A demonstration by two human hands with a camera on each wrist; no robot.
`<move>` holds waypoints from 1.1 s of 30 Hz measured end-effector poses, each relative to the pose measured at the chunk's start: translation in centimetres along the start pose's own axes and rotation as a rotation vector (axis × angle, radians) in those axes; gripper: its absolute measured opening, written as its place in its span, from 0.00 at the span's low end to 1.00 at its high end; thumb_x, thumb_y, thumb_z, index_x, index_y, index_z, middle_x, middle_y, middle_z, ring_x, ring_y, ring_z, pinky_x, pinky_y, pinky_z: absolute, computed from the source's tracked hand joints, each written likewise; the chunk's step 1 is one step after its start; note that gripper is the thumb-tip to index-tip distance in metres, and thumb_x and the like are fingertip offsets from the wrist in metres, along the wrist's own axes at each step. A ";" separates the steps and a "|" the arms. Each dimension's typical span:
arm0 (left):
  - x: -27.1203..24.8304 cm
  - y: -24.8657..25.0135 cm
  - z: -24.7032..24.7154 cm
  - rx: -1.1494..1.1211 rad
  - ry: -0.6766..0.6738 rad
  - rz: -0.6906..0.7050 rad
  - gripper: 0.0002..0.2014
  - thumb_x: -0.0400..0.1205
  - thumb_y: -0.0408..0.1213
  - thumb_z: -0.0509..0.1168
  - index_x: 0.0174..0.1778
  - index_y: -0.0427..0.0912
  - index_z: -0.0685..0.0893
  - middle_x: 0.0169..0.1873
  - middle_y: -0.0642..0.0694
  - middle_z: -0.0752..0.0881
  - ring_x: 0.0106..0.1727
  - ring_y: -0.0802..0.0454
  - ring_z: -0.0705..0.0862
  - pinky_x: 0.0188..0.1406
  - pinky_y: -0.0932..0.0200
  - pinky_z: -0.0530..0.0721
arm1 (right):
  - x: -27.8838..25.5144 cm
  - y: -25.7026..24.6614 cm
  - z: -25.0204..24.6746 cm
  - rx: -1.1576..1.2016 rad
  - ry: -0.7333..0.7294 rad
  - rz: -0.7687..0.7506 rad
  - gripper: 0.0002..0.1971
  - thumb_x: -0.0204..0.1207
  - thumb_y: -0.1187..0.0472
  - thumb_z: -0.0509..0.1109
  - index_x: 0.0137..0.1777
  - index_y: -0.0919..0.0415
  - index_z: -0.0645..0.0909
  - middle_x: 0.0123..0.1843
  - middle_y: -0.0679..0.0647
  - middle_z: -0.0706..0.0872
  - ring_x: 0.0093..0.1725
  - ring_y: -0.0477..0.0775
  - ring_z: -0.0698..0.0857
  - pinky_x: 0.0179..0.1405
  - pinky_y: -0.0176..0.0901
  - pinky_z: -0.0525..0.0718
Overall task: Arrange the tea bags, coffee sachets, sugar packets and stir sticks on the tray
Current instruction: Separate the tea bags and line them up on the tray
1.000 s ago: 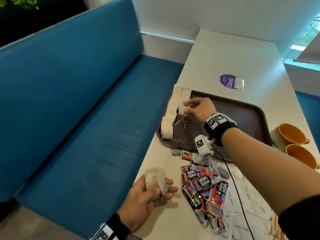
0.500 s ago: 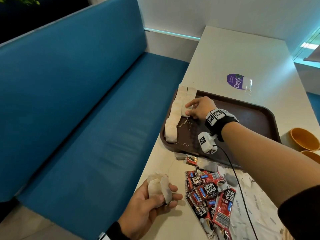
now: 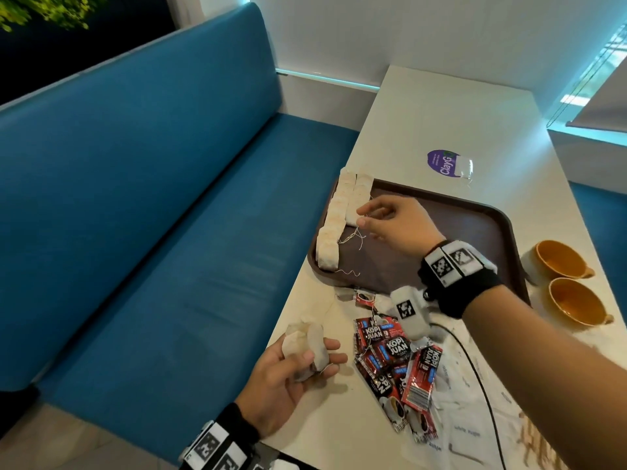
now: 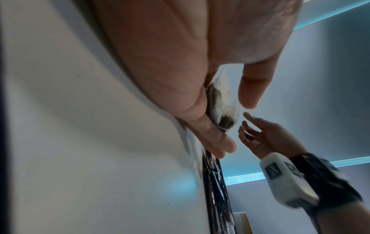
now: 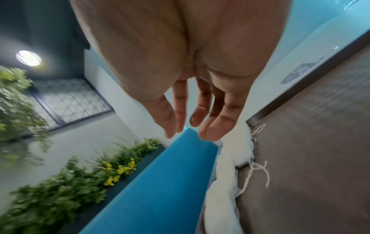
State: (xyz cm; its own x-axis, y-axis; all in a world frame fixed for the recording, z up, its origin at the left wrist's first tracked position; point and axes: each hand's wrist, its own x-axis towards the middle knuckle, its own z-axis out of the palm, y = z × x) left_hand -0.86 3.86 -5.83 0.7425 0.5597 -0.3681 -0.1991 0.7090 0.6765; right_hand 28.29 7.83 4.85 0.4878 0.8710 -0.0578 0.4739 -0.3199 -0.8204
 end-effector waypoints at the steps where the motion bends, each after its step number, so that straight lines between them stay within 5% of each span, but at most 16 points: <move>1: -0.1 0.1 0.1 0.023 0.002 0.000 0.29 0.76 0.36 0.72 0.70 0.23 0.77 0.62 0.21 0.85 0.61 0.30 0.88 0.52 0.51 0.89 | -2.0 -0.4 0.2 0.031 -0.003 -0.004 0.04 0.75 0.55 0.81 0.48 0.48 0.90 0.44 0.58 0.91 0.40 0.51 0.89 0.53 0.54 0.89; 4: -0.3 0.1 0.4 0.129 -0.004 0.005 0.28 0.75 0.44 0.75 0.67 0.30 0.83 0.60 0.26 0.88 0.58 0.35 0.88 0.54 0.50 0.86 | -7.7 -0.9 1.2 0.107 -0.077 0.006 0.04 0.76 0.58 0.80 0.48 0.49 0.90 0.42 0.50 0.92 0.39 0.47 0.89 0.47 0.50 0.92; 7: -0.4 0.1 0.6 0.094 -0.006 0.052 0.20 0.73 0.30 0.72 0.62 0.32 0.83 0.56 0.30 0.90 0.60 0.27 0.87 0.52 0.47 0.89 | -12.1 -0.3 3.0 0.138 -0.123 0.055 0.04 0.77 0.58 0.80 0.49 0.49 0.90 0.45 0.51 0.92 0.43 0.55 0.91 0.47 0.51 0.92; 9: -0.5 0.2 0.8 0.078 -0.020 0.060 0.20 0.73 0.25 0.66 0.61 0.29 0.79 0.50 0.28 0.90 0.57 0.27 0.87 0.41 0.52 0.90 | -14.1 0.6 4.3 0.165 -0.121 0.099 0.05 0.77 0.58 0.80 0.49 0.47 0.90 0.47 0.51 0.91 0.39 0.52 0.88 0.47 0.51 0.91; 12: -0.7 0.2 0.9 0.065 0.006 0.061 0.23 0.71 0.23 0.62 0.64 0.27 0.75 0.49 0.20 0.85 0.53 0.27 0.90 0.39 0.55 0.90 | -16.3 1.8 6.1 0.264 -0.136 0.151 0.08 0.76 0.62 0.80 0.51 0.49 0.90 0.45 0.53 0.88 0.35 0.51 0.84 0.43 0.53 0.89; 19: -0.9 -0.1 1.1 0.090 -0.001 0.051 0.26 0.77 0.22 0.72 0.71 0.29 0.75 0.60 0.20 0.84 0.56 0.22 0.88 0.46 0.42 0.92 | -17.8 1.7 7.1 0.311 -0.105 0.184 0.12 0.77 0.60 0.80 0.57 0.47 0.87 0.52 0.53 0.88 0.36 0.59 0.90 0.32 0.41 0.87; 25: -1.0 0.0 1.3 0.098 0.037 0.023 0.22 0.78 0.22 0.71 0.68 0.25 0.77 0.57 0.24 0.87 0.50 0.30 0.91 0.39 0.48 0.94 | -18.4 1.9 7.1 0.327 -0.140 0.183 0.03 0.79 0.61 0.79 0.50 0.59 0.90 0.40 0.55 0.92 0.30 0.48 0.88 0.30 0.40 0.85; 33: -0.8 -0.2 1.4 0.097 0.031 0.044 0.26 0.71 0.15 0.76 0.65 0.26 0.80 0.52 0.24 0.88 0.48 0.33 0.91 0.39 0.50 0.92 | -18.2 2.5 6.8 0.473 -0.090 0.270 0.06 0.80 0.62 0.77 0.47 0.66 0.90 0.35 0.57 0.90 0.31 0.50 0.87 0.32 0.42 0.86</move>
State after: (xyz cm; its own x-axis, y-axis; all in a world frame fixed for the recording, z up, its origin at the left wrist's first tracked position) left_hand -0.51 2.64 -4.75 0.7137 0.6035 -0.3556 -0.1671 0.6397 0.7503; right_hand 15.58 -6.28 -0.05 0.4724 0.8161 -0.3330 -0.0505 -0.3521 -0.9346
